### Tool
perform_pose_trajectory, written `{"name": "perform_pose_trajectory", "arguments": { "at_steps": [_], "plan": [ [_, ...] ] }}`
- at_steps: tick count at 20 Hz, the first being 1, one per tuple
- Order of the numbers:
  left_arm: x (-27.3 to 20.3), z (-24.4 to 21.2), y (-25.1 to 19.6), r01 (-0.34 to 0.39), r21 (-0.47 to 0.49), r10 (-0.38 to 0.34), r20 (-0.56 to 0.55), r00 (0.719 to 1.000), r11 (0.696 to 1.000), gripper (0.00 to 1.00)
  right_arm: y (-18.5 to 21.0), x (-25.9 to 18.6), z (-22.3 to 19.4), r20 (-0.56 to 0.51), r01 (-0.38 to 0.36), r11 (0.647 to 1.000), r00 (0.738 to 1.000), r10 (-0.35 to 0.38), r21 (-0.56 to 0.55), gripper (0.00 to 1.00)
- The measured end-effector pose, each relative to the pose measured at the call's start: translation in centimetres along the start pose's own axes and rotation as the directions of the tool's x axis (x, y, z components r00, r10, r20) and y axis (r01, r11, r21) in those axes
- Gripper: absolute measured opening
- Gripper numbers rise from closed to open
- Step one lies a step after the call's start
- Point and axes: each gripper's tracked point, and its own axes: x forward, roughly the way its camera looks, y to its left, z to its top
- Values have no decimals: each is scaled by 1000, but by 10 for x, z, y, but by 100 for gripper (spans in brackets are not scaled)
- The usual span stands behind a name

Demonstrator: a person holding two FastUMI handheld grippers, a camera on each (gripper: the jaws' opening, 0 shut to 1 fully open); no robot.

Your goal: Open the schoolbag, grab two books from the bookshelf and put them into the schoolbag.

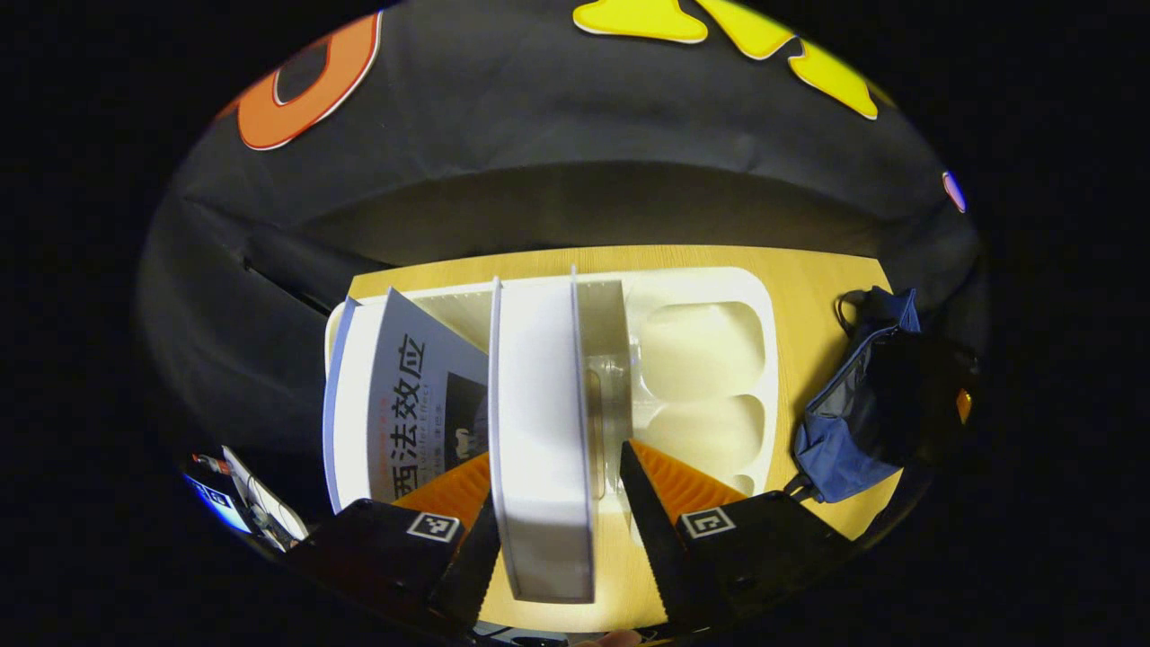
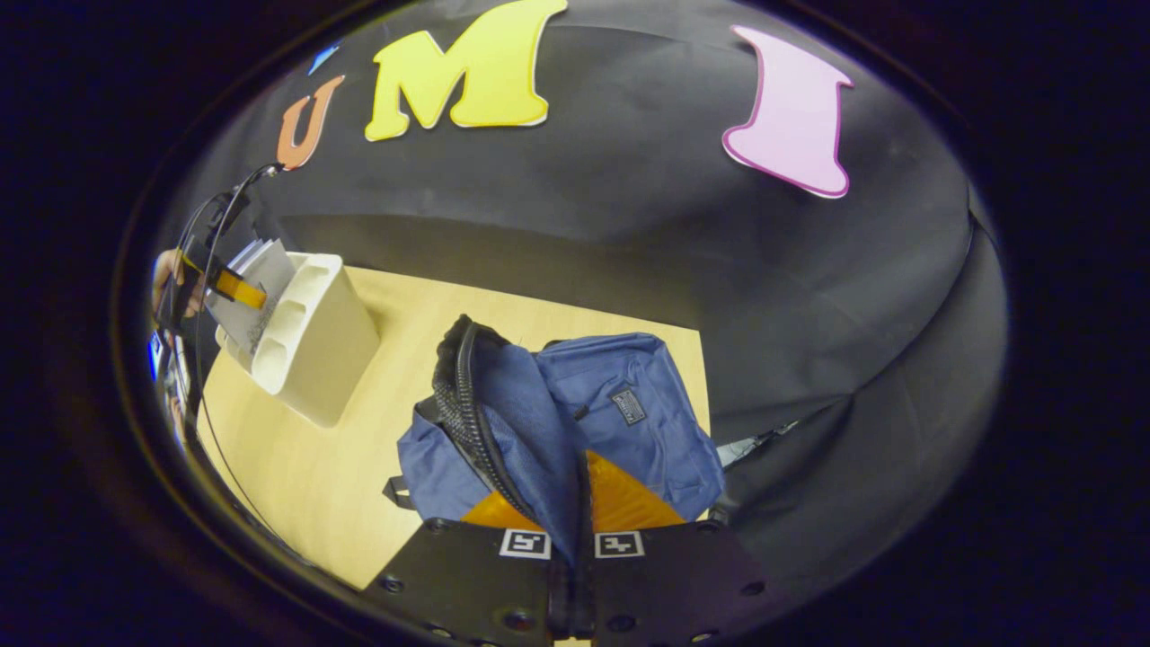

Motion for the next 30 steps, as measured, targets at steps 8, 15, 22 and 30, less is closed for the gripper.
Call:
{"name": "perform_pose_trajectory", "arguments": {
  "at_steps": [8,15,22,30],
  "plan": [
    [-26,-18,8,-42,-52,40,-39,998,998,46,10,6,-7,1,-40,999,999,40,0,3],
    [-112,-54,12,-10,-68,11,16,1000,998,46,9,8,-10,9,-85,996,996,85,5,3],
    [-184,-106,0,55,-123,-44,88,995,991,46,10,9,-13,0,-121,992,993,121,-21,3],
    [-203,-142,-87,276,-165,-258,122,958,947,46,20,11,-17,-14,-149,988,989,149,-38,3]
  ]
}}
